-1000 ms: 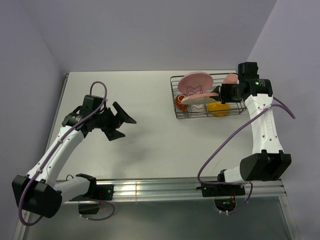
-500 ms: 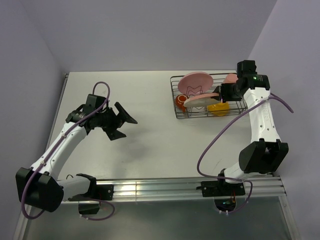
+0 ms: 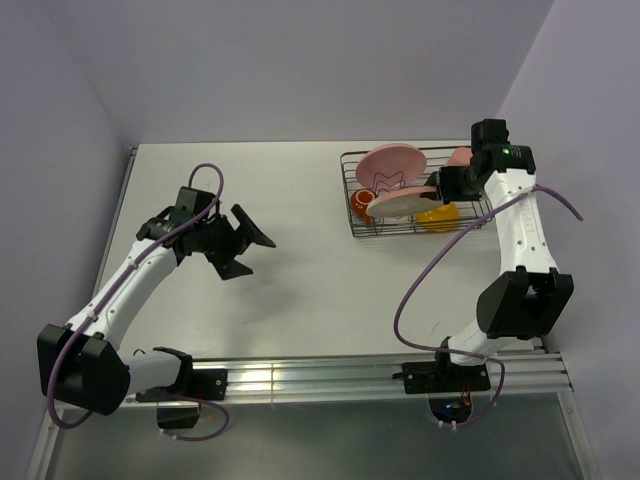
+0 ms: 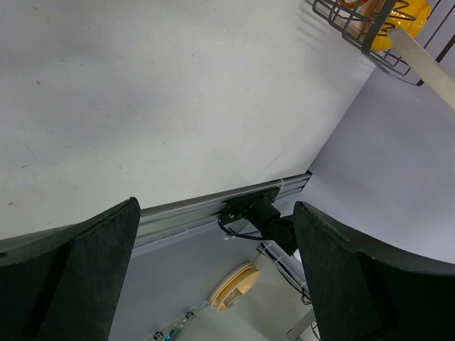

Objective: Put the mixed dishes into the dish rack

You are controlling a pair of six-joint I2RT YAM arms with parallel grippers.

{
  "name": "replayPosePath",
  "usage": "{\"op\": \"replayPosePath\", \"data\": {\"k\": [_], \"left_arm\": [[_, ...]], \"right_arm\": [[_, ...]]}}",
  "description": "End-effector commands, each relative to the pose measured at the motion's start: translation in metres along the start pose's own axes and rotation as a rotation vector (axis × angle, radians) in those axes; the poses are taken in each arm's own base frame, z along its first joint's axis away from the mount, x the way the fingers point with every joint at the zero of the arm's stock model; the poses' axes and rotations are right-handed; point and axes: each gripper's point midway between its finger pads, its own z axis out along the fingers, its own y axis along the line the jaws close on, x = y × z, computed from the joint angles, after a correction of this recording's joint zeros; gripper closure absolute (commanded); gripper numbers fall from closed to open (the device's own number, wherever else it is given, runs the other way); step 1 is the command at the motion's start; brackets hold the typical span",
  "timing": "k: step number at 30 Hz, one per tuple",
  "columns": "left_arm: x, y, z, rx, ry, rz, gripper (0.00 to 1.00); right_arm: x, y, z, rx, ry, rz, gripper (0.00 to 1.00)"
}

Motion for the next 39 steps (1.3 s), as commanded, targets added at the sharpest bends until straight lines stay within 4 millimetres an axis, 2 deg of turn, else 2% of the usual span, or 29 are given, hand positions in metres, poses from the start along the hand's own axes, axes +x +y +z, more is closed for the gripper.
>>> {"op": "replayPosePath", "data": {"k": [1,9,16,23,32,39], "left_arm": [[-0.007,-0.019,-0.006,0.057,-0.02,0.046,0.05],[-0.011,-0.02,-0.006,0.058,-0.023,0.048,0.04],[-0.01,-0.019,-0.006,0.058,-0.018,0.042,0.05],[-0.01,-0.016,-0.007,0.058,-0.025,0.034,0.05],[-0.008,-0.015,-0.006,0.057,-0.017,0.027,0.05],[-0.008,-0.013,-0.007,0.052,-0.019,0.029,0.05]], "right_arm": [[0.01,0.043,-0.029,-0.174,0.046,0.006,1.0],[0.018,0.054,-0.052,-0.233,0.068,0.015,1.0],[0.015,0.051,-0.04,-0.206,0.068,0.021,1.0],[0.012,0.046,-0.037,-0.195,0.05,0.024,1.0],[0.009,0.029,-0.031,-0.154,0.039,0.032,1.0],[0.007,0.029,-0.027,-0.151,0.03,0.041,1.0]]}}
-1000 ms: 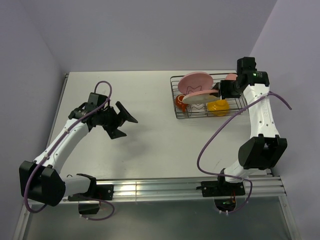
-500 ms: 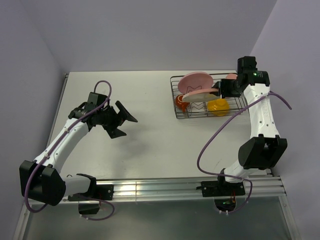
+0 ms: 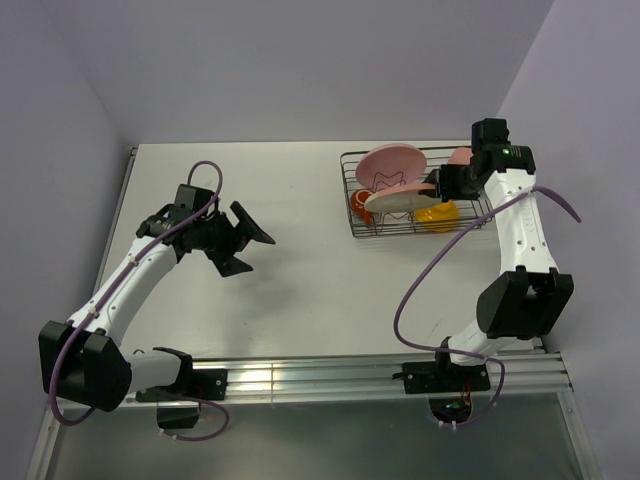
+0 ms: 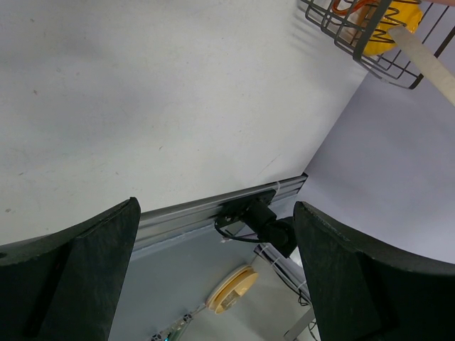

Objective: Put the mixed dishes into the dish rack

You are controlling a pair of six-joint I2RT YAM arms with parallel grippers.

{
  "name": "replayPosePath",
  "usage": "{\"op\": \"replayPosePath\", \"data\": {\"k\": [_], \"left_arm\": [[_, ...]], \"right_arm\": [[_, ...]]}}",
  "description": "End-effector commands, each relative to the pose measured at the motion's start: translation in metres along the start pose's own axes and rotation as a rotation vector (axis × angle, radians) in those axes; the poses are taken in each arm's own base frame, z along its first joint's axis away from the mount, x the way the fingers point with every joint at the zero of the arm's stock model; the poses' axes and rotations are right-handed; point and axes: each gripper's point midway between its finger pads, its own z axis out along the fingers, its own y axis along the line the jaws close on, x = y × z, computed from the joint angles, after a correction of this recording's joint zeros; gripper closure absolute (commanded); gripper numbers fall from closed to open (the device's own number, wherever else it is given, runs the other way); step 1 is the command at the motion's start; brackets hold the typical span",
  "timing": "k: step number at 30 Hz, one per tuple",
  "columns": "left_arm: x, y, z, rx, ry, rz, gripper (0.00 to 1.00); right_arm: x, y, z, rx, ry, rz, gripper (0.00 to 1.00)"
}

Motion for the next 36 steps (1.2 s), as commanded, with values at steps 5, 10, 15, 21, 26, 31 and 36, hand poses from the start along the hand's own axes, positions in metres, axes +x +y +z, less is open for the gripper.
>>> {"op": "replayPosePath", "data": {"k": [5,10,15,21,26,31,36], "left_arm": [[-0.001,-0.009,-0.008,0.045,-0.015,0.028,0.04],[-0.001,-0.01,-0.009,0.047,-0.017,0.031,0.04],[-0.001,-0.008,-0.008,0.042,-0.016,0.026,0.04],[-0.002,-0.006,-0.009,0.038,-0.018,0.018,0.04],[-0.004,-0.007,-0.008,0.04,-0.019,0.016,0.04],[-0.005,-0.006,-0.009,0.037,-0.024,0.012,0.04],[-0.005,-0.004,-0.01,0.023,-0.025,0.009,0.04]], "right_arm": [[0.003,0.021,-0.02,-0.119,0.007,0.005,1.0],[-0.001,0.021,-0.012,-0.102,-0.009,0.018,1.0],[-0.004,0.019,0.0,-0.078,-0.009,0.044,1.0],[-0.009,0.02,0.007,-0.063,-0.026,0.049,1.0],[-0.014,0.02,0.018,-0.035,-0.036,0.043,1.0],[-0.02,0.022,0.029,-0.026,-0.058,0.032,1.0],[-0.024,0.021,0.047,0.014,-0.056,0.005,1.0]]}}
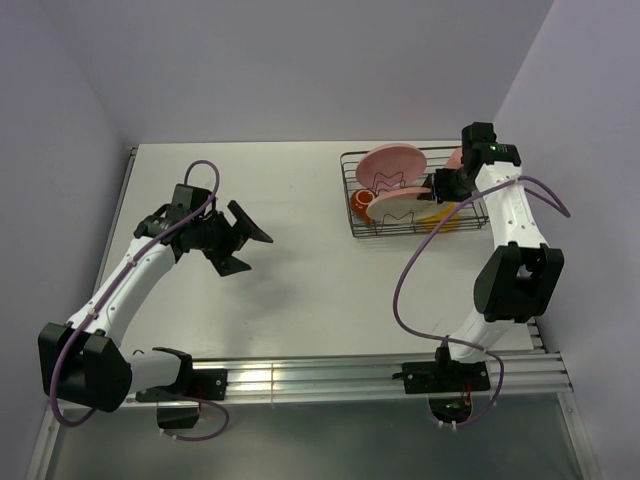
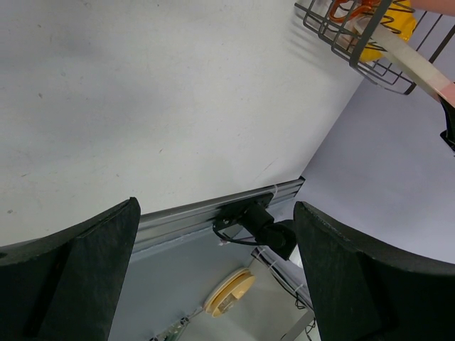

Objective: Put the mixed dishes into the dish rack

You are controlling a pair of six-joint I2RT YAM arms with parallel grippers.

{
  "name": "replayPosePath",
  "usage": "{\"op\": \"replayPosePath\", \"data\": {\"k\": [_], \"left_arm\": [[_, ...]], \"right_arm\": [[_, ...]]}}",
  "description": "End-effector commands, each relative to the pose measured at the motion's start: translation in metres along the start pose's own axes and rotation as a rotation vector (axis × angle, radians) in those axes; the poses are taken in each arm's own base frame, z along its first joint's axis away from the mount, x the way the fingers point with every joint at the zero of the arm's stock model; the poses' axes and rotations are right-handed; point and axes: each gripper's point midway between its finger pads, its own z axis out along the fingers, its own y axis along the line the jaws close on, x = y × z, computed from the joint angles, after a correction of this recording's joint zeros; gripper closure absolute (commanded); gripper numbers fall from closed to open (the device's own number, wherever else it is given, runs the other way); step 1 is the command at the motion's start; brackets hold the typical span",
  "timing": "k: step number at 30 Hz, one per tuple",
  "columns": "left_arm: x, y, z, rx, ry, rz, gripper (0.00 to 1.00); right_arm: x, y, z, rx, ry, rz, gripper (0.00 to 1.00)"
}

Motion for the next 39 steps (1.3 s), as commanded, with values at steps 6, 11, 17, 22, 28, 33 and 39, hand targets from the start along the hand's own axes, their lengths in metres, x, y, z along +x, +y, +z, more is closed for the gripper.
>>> {"op": "replayPosePath", "data": {"k": [6,11,17,22,28,33,39], "left_arm": [[-0.003,-0.004,-0.01,0.011,-0.02,0.017,0.04],[-0.005,-0.003,-0.011,0.006,-0.027,0.011,0.04],[-0.007,-0.005,-0.011,0.0,-0.027,0.008,0.04],[-0.009,-0.006,-0.008,-0.005,-0.016,0.008,0.04],[-0.012,-0.009,-0.01,-0.014,-0.022,0.019,0.04],[-0.013,-0.009,-0.012,-0.008,-0.025,0.017,0.04],[-0.016,-0.014,-0.016,0.005,-0.035,0.028,0.04]], "right_arm": [[-0.002,0.027,0.012,-0.052,-0.01,-0.086,0.99],[-0.004,0.027,0.023,-0.037,-0.018,-0.13,0.9],[-0.005,0.035,0.025,-0.058,-0.034,-0.184,0.7],[-0.005,0.043,0.015,-0.087,-0.049,-0.225,0.4],[-0.004,0.056,-0.008,-0.143,-0.087,-0.286,0.25],[0.001,0.067,-0.034,-0.195,-0.115,-0.351,0.06],[0.0,0.075,-0.074,-0.265,-0.177,-0.429,0.04]]}}
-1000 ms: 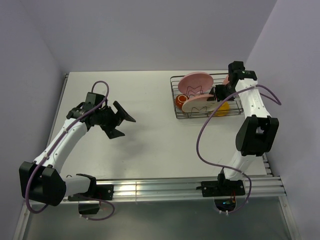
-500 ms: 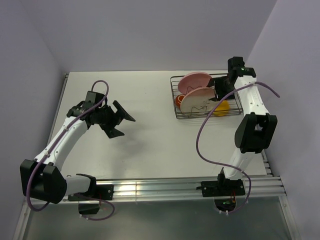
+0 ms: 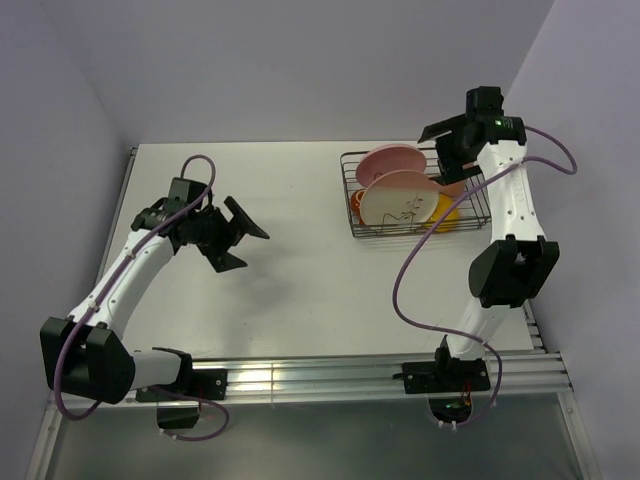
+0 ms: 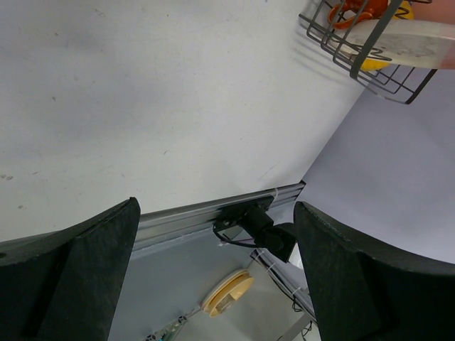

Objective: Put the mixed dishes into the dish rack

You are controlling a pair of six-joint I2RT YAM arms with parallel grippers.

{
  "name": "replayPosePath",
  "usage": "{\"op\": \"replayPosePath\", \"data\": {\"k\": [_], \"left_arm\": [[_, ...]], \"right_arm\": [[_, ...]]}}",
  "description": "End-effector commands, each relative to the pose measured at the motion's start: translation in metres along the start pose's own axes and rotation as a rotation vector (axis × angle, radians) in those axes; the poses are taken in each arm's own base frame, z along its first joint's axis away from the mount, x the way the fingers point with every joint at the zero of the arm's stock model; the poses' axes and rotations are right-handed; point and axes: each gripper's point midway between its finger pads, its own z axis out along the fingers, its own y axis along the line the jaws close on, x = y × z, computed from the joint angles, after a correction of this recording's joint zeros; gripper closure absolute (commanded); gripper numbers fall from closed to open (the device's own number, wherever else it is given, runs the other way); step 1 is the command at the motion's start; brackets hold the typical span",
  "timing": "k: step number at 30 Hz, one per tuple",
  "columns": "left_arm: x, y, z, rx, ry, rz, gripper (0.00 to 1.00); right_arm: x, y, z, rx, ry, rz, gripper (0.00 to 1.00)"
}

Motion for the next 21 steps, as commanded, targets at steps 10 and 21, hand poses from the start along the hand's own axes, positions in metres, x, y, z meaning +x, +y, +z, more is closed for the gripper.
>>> {"op": "replayPosePath", "data": {"k": [10,21], "left_arm": [[-0.005,-0.027,-0.025,0.081,-0.057,0.08,0.02],[0.0,-0.025,-0.04,0.104,-0.096,0.155,0.01]], "right_arm": [[0.006,0.013,-0.101,-0.163,-0.142,-0.319,0.0],[0.081,-0.05,-0.119,-0.09,-0.151,-0.787,0.0]]}}
